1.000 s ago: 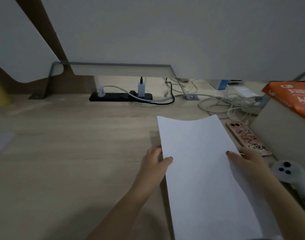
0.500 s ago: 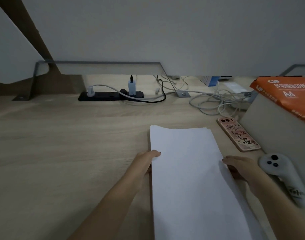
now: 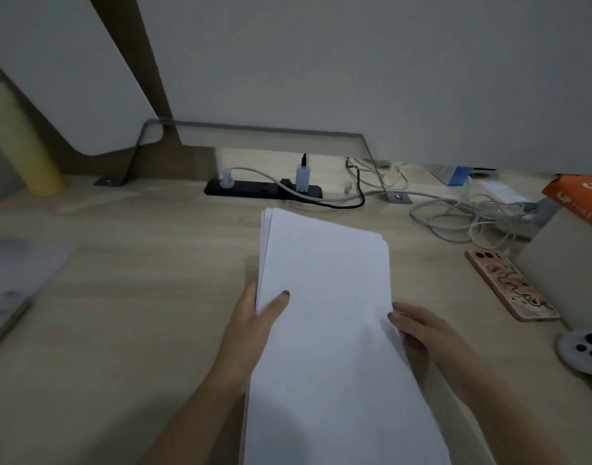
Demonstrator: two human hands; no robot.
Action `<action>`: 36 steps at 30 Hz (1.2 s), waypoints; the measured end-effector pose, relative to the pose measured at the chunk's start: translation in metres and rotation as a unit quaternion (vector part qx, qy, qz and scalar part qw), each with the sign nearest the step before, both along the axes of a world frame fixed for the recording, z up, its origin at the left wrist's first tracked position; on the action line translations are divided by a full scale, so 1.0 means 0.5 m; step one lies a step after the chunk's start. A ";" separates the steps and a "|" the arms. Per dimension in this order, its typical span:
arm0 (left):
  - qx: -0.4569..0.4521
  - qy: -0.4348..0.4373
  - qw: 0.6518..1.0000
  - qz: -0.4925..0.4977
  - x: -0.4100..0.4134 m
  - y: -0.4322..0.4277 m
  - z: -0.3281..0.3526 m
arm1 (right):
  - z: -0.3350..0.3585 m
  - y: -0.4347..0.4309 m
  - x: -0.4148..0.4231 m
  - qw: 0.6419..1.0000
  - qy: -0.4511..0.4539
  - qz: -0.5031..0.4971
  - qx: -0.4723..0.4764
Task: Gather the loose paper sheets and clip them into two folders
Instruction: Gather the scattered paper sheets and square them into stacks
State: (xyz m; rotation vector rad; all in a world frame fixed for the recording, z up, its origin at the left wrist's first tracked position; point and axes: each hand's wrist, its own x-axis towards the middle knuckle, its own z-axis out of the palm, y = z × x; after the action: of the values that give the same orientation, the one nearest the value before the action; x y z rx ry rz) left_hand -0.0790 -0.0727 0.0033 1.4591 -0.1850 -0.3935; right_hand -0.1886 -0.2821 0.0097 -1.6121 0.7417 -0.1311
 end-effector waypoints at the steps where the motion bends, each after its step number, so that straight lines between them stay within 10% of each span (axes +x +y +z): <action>1: -0.031 -0.017 0.999 0.006 0.002 0.018 0.021 | 0.006 0.012 0.013 0.999 -0.026 -0.004 0.035; 10: -0.211 -0.172 0.960 0.075 0.040 0.142 0.212 | 0.175 0.116 0.101 0.950 -0.244 0.171 0.097; 26: -0.216 -0.247 0.933 0.149 0.028 0.205 0.239 | 0.212 0.185 0.126 0.919 -0.297 0.236 0.112; 36: -0.124 -0.102 0.981 0.111 0.035 0.210 0.164 | 0.158 0.186 0.144 0.940 -0.233 0.213 0.133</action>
State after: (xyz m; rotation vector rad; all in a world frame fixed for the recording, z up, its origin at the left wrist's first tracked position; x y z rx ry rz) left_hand -0.0614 0.0320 0.0852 1.2558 -0.2240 -0.0355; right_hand -0.1167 -0.1893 0.0888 -1.3725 0.0338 -0.0875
